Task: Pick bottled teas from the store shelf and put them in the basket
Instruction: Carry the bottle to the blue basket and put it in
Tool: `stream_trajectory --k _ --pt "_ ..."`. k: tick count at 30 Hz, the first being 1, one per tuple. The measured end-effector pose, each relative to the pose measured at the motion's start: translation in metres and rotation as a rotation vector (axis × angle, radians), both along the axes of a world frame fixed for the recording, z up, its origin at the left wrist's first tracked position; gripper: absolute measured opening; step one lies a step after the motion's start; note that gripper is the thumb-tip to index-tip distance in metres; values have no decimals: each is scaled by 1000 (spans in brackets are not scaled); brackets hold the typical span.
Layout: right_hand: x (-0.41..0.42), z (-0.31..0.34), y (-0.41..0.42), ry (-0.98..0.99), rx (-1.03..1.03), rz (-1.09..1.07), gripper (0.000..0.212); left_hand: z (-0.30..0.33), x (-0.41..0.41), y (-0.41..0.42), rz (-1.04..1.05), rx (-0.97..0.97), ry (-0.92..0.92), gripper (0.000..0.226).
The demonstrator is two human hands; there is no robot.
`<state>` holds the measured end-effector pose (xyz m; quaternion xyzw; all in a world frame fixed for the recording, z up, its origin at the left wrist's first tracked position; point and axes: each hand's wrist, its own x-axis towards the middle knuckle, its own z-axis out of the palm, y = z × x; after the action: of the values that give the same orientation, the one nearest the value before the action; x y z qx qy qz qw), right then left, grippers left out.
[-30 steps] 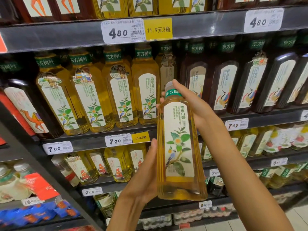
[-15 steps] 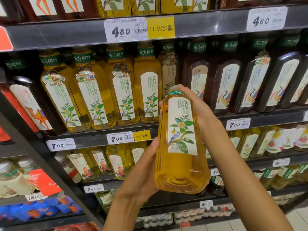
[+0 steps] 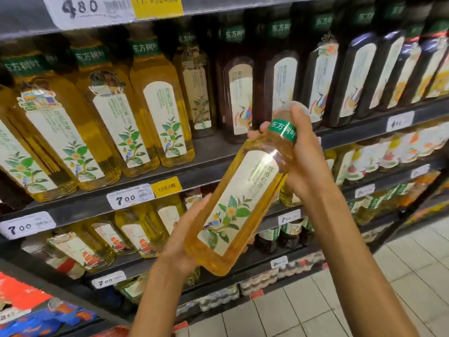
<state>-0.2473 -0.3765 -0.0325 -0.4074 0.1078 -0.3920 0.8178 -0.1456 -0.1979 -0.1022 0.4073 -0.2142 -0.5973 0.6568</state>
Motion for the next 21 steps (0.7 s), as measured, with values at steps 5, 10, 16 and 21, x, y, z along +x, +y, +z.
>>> stream_trajectory --k 5,10,16,21 --pt "-74 -27 9 -65 135 -230 25 -12 -25 -35 30 189 -192 29" --pt "-158 -62 56 -85 294 -635 21 -42 -64 -67 -307 375 -239 32" --pt "-257 -99 177 -250 381 -994 22 -79 -150 -57 -675 537 -164 37" --pt "-319 -118 288 -423 387 -1300 24 -100 -230 -14 -1134 647 -154 65"
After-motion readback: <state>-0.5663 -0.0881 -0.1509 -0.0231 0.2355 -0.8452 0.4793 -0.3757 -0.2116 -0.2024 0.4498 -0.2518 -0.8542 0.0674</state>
